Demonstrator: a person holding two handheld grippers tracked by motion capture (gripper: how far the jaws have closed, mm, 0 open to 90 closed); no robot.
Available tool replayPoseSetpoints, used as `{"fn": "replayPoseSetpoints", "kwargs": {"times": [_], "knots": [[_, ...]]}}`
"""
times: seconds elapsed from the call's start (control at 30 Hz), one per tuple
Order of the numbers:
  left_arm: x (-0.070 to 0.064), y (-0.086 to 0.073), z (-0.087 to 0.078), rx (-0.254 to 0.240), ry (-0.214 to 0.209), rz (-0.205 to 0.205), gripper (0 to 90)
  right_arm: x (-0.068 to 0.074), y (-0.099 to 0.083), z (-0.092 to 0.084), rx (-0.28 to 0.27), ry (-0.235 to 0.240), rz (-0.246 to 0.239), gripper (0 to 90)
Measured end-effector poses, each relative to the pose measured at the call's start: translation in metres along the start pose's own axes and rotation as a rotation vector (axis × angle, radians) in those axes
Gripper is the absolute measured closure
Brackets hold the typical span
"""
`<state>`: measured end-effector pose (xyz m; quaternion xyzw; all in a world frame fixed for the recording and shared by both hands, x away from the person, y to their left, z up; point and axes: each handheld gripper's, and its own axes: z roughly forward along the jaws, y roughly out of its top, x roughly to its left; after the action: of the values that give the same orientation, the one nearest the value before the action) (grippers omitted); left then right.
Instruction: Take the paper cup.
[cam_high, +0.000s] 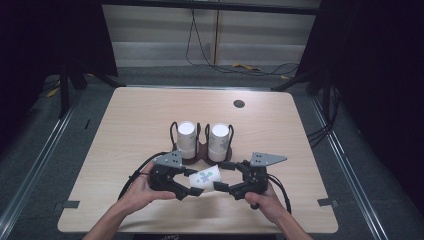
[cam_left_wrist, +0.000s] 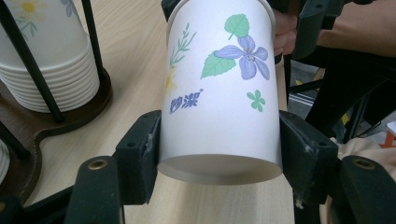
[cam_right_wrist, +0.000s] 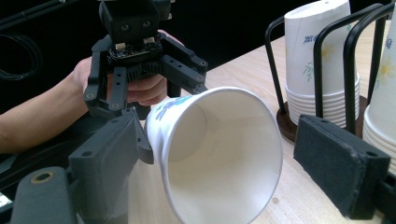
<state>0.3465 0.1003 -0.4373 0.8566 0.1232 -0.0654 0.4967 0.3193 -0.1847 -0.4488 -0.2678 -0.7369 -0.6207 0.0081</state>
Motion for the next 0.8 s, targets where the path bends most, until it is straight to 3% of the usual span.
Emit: {"fn": "replayPoseSetpoints", "kwargs": {"times": [0.8], "knots": [[-0.0025, 0.0032, -0.0011, -0.081, -0.020, 0.001, 36.0, -0.0004, 0.0009, 0.0068, -0.017, 0.018, 0.024, 14.1]]}}
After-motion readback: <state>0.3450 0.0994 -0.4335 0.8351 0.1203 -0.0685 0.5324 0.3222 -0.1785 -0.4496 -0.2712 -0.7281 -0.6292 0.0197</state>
